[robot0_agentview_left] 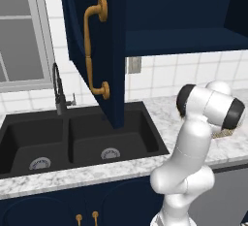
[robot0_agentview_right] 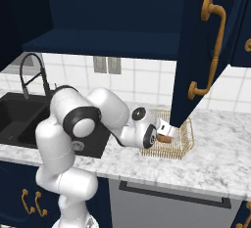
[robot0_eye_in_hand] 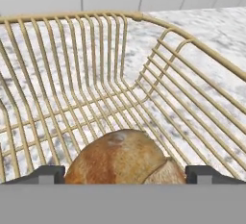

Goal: Open the cabinet, pick up the bread from the cabinet and place it in the basket. Then move the basket to the dining counter.

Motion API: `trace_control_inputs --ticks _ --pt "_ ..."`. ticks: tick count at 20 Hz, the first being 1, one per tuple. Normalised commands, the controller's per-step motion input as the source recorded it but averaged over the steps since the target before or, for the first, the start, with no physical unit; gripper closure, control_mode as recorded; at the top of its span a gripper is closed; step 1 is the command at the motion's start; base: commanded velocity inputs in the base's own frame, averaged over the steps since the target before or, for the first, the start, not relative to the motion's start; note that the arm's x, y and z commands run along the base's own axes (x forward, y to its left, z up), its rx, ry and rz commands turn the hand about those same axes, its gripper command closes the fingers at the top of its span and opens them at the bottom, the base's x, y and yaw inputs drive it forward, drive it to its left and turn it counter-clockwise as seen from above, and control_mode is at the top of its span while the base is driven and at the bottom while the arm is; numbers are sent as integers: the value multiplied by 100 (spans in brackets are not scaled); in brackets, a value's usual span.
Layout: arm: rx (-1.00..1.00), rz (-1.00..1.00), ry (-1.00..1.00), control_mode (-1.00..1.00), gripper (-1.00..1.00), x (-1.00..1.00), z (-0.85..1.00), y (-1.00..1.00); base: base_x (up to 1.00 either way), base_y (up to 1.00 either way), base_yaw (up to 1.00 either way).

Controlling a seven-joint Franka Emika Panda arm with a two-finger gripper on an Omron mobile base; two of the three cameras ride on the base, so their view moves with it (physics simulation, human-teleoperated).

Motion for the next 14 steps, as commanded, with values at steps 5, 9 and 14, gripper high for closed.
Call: trace_control_inputs --ticks 5,9,14 --pt "1 0 -1 -100 -100 29 3 -5 0 0 0" --pt "5 0 2 -100 -100 -46 79 10 0 0 0" --pt "7 0 9 -100 -100 -39 96 10 0 0 0"
